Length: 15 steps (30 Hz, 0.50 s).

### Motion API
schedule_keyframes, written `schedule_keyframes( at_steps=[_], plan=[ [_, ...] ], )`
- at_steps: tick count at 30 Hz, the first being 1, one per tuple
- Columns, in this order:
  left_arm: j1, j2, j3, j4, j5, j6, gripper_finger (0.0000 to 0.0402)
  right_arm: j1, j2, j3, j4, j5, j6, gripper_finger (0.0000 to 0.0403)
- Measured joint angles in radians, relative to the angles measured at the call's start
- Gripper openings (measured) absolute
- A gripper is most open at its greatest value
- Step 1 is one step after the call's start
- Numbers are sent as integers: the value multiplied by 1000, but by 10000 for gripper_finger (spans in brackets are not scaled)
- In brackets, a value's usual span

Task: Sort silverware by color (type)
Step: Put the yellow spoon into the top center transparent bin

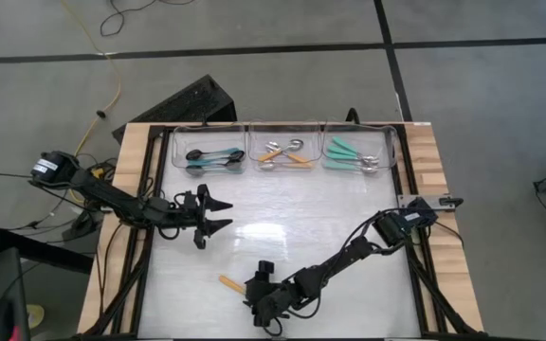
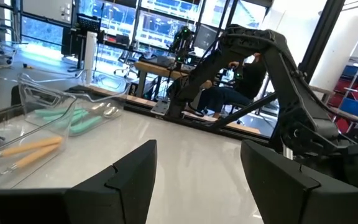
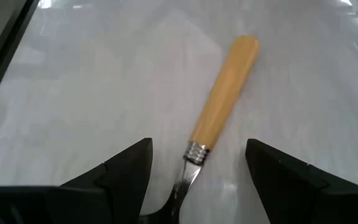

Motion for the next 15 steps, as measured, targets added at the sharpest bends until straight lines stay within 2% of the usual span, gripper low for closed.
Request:
schedule_keyframes(
  at_steps=[5,8,11,15],
  plan=[
    [0,0,0,5,2,0,218,3,19,3,-10,28,66,283],
    [0,0,0,6,2,0,218,2,19,4,-42,41,109,266],
    [0,0,0,6,2,0,218,2,20,4,-74,54,151,227],
    [0,0,0,6,1,0,218,-5,19,3,-99,55,186,143]
  ],
)
